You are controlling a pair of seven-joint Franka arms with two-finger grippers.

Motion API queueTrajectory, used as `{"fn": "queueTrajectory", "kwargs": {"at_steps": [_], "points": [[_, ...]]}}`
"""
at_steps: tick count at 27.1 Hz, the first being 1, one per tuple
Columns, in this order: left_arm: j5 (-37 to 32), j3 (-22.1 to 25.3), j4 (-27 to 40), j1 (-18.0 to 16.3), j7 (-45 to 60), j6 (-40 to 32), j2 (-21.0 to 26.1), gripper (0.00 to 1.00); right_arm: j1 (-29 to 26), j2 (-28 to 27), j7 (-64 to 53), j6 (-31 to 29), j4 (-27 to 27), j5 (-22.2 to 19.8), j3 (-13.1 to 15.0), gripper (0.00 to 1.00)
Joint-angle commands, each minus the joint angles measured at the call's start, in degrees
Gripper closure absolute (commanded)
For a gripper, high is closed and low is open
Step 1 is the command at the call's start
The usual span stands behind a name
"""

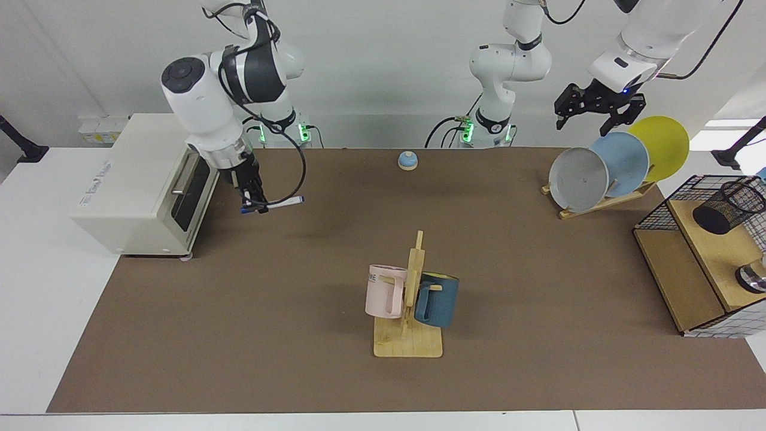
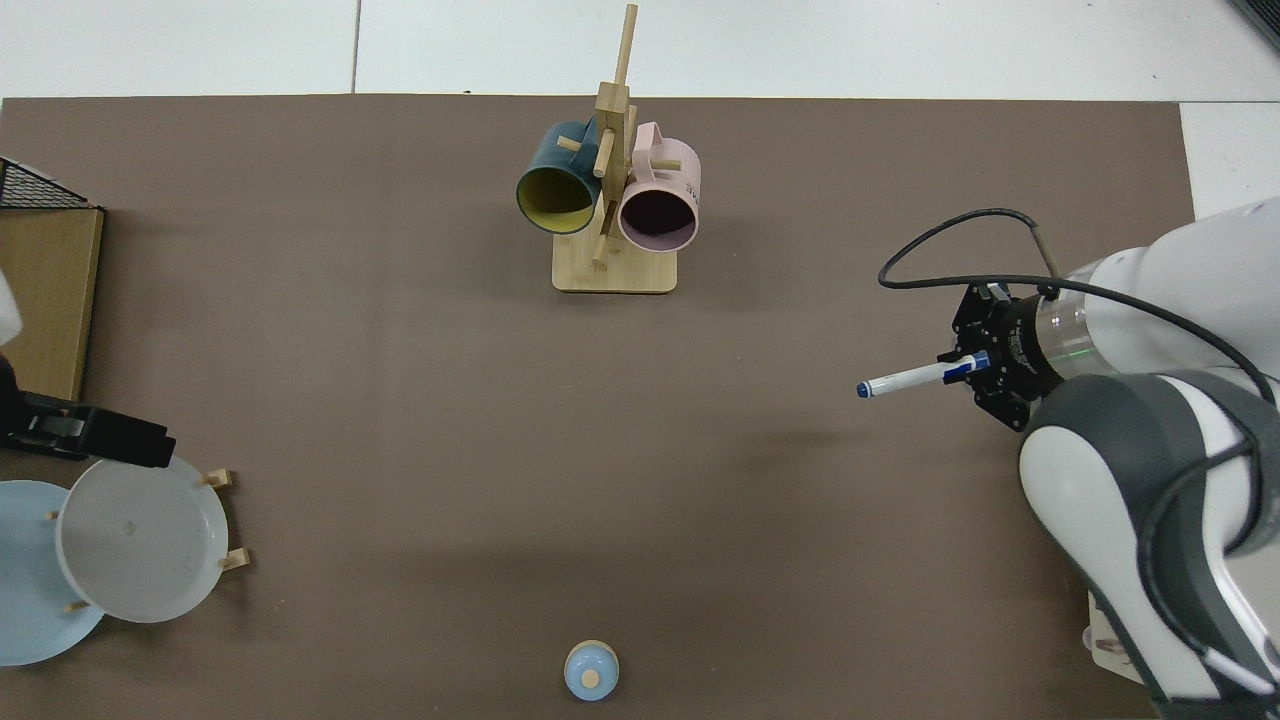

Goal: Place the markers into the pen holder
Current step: 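Lift the marker with the right gripper and carry it toward the middle, then hold the marker with the right gripper while the left gripper grasps it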

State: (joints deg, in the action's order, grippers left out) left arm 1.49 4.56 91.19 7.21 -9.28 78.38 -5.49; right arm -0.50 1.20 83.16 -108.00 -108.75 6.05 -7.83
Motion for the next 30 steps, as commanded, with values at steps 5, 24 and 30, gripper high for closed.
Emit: {"fn": "queueTrajectory", "kwargs": {"at_steps": [5, 24, 30], "points": [[0.01, -0.78, 1.36, 0.70, 0.50, -0.69, -1.54, 0.00, 6.90, 6.62, 12.28, 12.89, 5.92, 3.34, -0.25, 1.00], [3.69, -2.63, 1.71, 0.88, -15.83, 2.57, -1.45, 0.01, 22.38, 5.31, 33.38, 9.56, 11.37, 7.48, -1.22, 1.00], [9.66, -5.09, 2.07, 1.32, -22.87, 3.70, -1.54, 0.01, 22.65, 3.38, 34.27, 9.03, 12.60, 6.26, -2.10, 1.00]]}}
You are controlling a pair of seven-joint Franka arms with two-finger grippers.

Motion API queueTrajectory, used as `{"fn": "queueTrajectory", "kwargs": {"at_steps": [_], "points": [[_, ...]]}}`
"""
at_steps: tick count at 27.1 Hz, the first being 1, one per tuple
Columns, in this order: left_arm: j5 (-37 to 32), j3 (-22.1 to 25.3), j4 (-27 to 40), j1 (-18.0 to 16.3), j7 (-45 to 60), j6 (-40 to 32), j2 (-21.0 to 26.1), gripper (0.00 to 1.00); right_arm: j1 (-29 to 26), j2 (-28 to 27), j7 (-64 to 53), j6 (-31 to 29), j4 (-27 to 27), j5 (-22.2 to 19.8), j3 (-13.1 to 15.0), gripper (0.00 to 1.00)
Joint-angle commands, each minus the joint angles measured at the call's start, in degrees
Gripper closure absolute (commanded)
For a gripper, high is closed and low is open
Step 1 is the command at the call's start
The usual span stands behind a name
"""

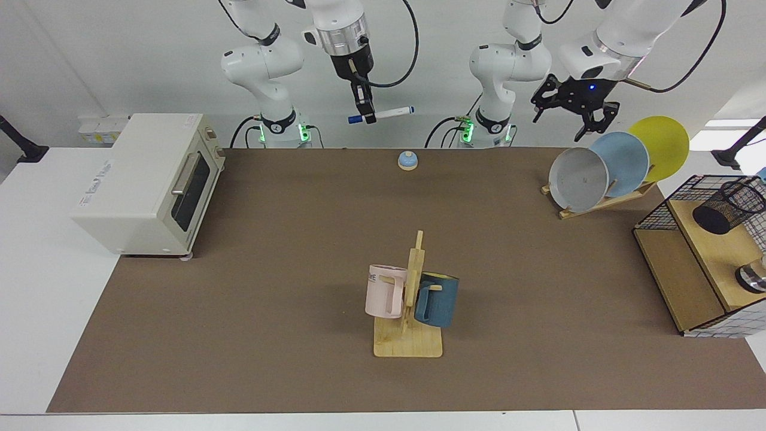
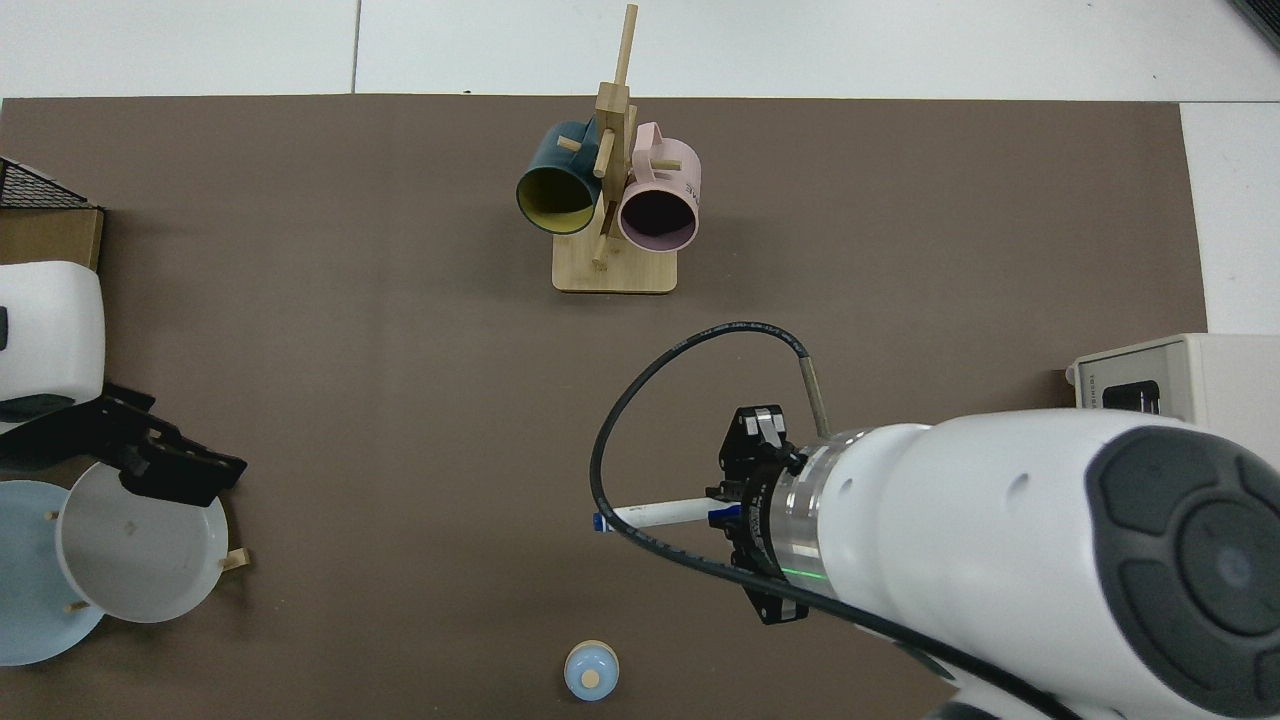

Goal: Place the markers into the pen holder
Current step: 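Hold the marker with the right gripper while the left gripper grasps it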

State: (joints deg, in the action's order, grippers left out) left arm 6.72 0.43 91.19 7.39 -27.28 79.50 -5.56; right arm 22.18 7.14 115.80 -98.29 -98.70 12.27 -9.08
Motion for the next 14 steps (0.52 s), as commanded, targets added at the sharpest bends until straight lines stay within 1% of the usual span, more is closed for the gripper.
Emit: {"fn": "queueTrajectory", "kwargs": {"at_steps": [1, 3, 4, 5, 7, 8, 10, 12, 13, 14], "points": [[5.84, -1.39, 2.06, 1.13, -5.41, 3.02, -1.47, 0.01, 0.05, -3.18, 1.62, -0.59, 2.64, -0.31, -0.85, 1.00], [7.17, -2.71, 2.06, 1.31, -5.85, 3.29, -1.47, 0.01, 0.06, -3.45, 1.62, -0.67, 2.64, -1.02, -0.85, 1.00], [7.17, -3.76, 2.06, 1.66, -6.03, 3.29, -1.47, 0.03, 0.06, -3.62, 1.62, -0.67, 2.64, -1.46, -0.93, 1.00], [7.17, -4.64, 1.98, 1.83, -6.20, 3.38, -1.47, 0.10, 0.06, -3.80, 1.62, -0.59, 2.64, -1.72, -0.93, 1.00], [6.56, -6.92, 1.89, 2.01, -6.46, 3.82, -1.47, 0.29, 0.06, -4.15, 1.62, -0.15, 2.64, -2.51, -0.93, 1.00], [6.38, -8.32, 1.89, 2.01, -6.55, 4.17, -1.47, 0.31, 0.14, -4.41, 1.62, -0.15, 2.64, -2.78, -1.02, 1.00], [6.29, -10.44, 2.24, 2.01, -6.99, 5.65, -2.08, 0.26, 0.32, -4.76, 1.79, -0.06, 2.64, -2.87, -1.20, 1.00], [6.73, -11.32, 2.94, 2.10, -8.74, 8.02, -2.09, 0.15, 1.89, -5.20, 2.06, -0.06, 2.81, -2.95, -1.11, 1.00], [6.99, -11.85, 3.12, 2.62, -9.88, 9.60, -2.17, 0.09, 2.77, -5.73, 2.32, -0.06, 3.51, -3.13, -1.02, 1.00], [7.17, -12.12, 3.38, 3.06, -10.59, 10.66, -2.26, 0.05, 3.13, -6.43, 2.50, 0.03, 4.65, -3.48, -1.11, 1.00]]}}
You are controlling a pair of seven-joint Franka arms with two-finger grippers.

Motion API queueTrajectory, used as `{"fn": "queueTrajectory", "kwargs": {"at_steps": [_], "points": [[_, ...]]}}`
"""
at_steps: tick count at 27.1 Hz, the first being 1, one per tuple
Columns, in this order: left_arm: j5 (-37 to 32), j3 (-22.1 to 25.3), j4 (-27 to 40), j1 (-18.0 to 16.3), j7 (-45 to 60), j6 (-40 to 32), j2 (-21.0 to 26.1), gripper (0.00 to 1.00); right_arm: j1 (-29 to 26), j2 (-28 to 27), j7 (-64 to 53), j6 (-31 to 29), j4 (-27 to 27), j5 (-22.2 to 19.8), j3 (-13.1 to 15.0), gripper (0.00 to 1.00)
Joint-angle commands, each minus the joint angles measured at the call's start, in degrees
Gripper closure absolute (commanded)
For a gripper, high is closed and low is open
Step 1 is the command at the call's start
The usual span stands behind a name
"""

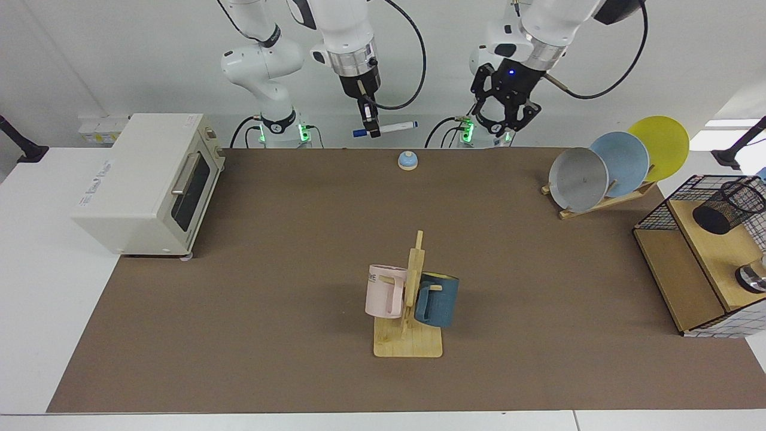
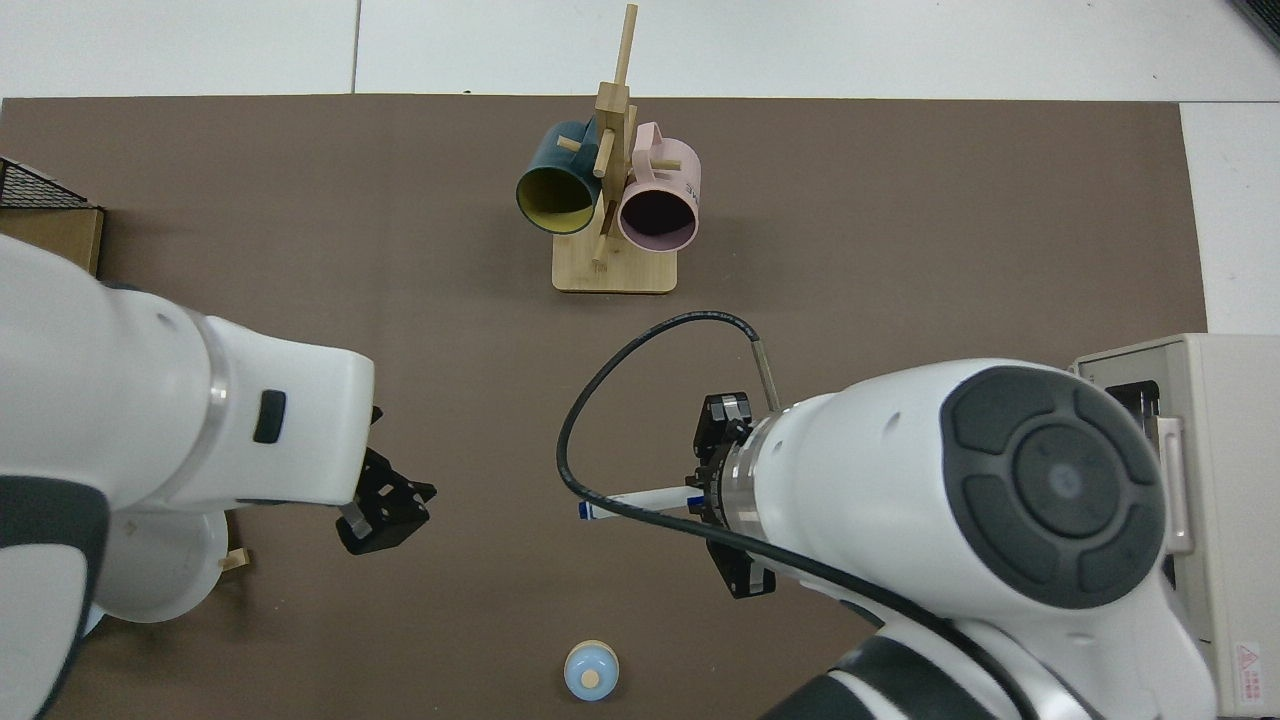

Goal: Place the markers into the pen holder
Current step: 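Hold the marker with the right gripper while the left gripper grasps it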

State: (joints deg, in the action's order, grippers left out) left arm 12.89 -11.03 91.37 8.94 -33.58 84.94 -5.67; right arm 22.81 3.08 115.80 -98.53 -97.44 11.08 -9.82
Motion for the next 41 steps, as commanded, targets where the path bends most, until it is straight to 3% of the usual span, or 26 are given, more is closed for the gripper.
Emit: {"fn": "queueTrajectory", "kwargs": {"at_steps": [1, 9, 21, 30, 41], "points": [[1.09, -1.01, 3.63, 2.04, -4.65, 6.19, -2.16, 0.04, 2.85, -3.08, 3.02, 0.44, 4.36, -2.82, -0.38, 1.00], [2.67, -1.19, 6.44, 7.58, -5.70, 12.17, -2.16, 0.04, 5.57, -5.63, 7.24, 0.53, 7.00, -3.52, -0.37, 1.00], [3.55, -1.19, 11.28, 8.02, -14.67, 13.23, -4.61, 0.07, 5.57, -6.07, 7.16, 0.79, 7.44, -4.14, -0.29, 1.00], [3.81, -1.19, 14.09, 10.57, -15.02, 17.09, -5.67, 0.14, 5.49, -6.33, 7.16, 1.14, 8.06, -4.32, -0.38, 1.00], [3.81, -2.33, 14.53, 10.74, -14.58, 19.82, -4.97, 0.19, 5.49, -6.33, 7.07, 1.14, 8.14, -4.31, -0.37, 1.00]]}}
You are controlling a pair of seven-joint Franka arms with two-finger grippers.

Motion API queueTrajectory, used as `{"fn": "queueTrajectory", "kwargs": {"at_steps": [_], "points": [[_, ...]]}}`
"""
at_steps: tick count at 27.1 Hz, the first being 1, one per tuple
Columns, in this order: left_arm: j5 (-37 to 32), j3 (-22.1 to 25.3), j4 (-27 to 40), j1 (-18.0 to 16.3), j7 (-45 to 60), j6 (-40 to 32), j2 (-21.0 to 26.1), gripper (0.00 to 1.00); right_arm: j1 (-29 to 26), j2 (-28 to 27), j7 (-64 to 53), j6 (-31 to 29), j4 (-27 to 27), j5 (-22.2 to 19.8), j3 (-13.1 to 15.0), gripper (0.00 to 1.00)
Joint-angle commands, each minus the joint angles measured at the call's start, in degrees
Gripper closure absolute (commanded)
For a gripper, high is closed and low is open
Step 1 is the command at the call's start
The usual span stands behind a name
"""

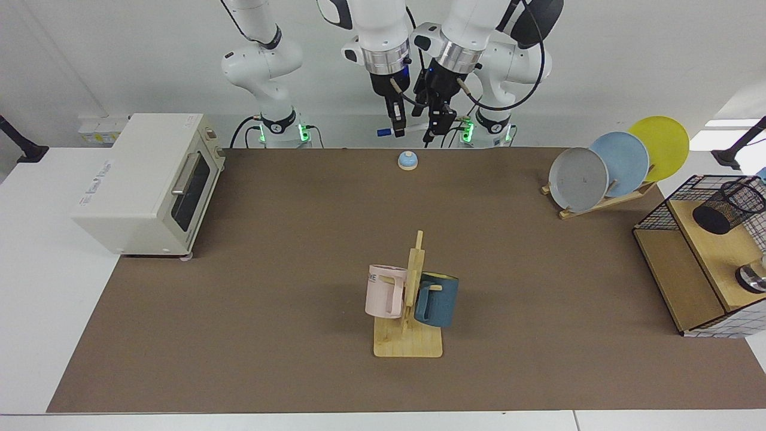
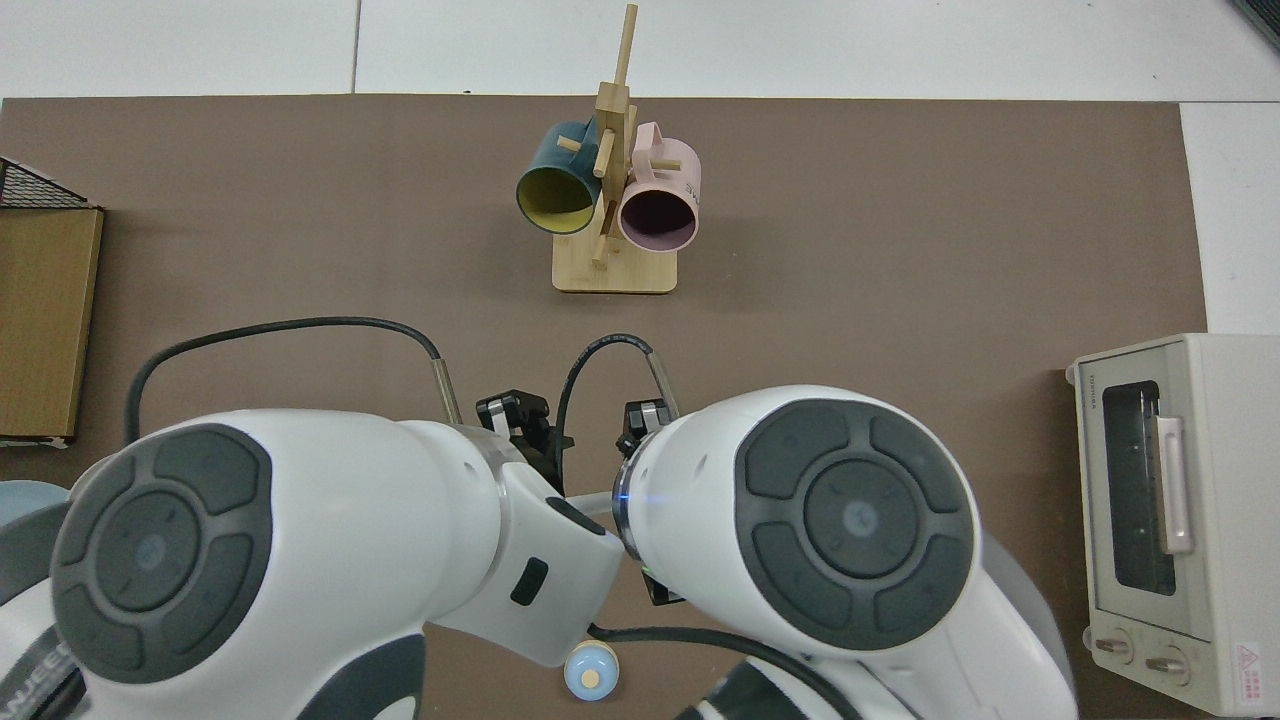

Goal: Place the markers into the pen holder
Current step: 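Hold the marker with the right gripper while the left gripper grasps it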

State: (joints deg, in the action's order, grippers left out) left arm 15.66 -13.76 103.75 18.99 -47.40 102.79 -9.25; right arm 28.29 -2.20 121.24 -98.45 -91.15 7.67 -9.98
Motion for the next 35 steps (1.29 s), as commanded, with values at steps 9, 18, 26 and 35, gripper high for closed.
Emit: {"fn": "queueTrajectory", "kwargs": {"at_steps": [9, 18, 26, 35], "points": [[0.95, 0.49, 2.95, 0.61, -1.11, 2.24, -1.39, 0.56, 0.01, -1.05, 1.72, 0.98, 1.85, -0.55, -0.13, 1.00], [0.24, 0.49, 2.86, -0.01, -1.38, 2.15, -1.30, 1.00, -0.43, -1.05, 1.54, 0.98, 1.85, -0.37, -0.04, 1.00], [0.24, 0.57, 2.69, -0.10, -0.67, 1.89, -1.30, 1.00, -0.78, -0.96, 1.19, 0.37, 1.76, -0.02, 0.05, 0.68], [-2.56, 1.45, 2.25, -0.36, -0.50, 1.27, -1.39, 1.00, -4.38, 0.79, -6.44, 3.00, 1.24, 0.15, 0.84, 0.00]]}}
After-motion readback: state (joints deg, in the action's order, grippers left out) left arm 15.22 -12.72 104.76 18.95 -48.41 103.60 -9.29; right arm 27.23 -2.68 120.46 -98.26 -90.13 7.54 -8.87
